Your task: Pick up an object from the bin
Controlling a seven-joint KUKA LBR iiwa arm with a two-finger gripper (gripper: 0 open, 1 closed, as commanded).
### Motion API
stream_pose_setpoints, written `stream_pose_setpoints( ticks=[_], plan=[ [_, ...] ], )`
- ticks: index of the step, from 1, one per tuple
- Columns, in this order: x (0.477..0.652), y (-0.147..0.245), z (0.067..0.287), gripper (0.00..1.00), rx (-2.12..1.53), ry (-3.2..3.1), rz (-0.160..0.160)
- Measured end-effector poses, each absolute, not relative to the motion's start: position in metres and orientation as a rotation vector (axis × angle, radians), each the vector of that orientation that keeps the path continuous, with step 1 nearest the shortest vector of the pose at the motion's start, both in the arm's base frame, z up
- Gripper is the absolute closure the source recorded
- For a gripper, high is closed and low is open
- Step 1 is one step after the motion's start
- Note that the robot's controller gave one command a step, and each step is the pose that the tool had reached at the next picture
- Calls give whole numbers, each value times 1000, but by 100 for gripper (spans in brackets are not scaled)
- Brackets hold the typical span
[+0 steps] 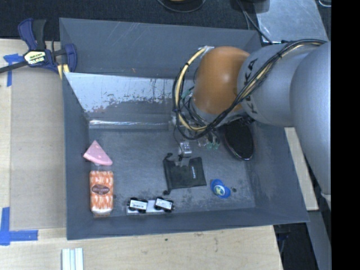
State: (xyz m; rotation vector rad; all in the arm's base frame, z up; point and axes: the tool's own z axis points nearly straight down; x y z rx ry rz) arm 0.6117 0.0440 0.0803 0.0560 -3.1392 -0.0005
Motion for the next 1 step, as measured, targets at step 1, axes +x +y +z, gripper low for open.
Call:
stream_pose_setpoints(
  ticks=[1],
  plan=[
    [612,44,80,0,55,-3139,0]
  ],
)
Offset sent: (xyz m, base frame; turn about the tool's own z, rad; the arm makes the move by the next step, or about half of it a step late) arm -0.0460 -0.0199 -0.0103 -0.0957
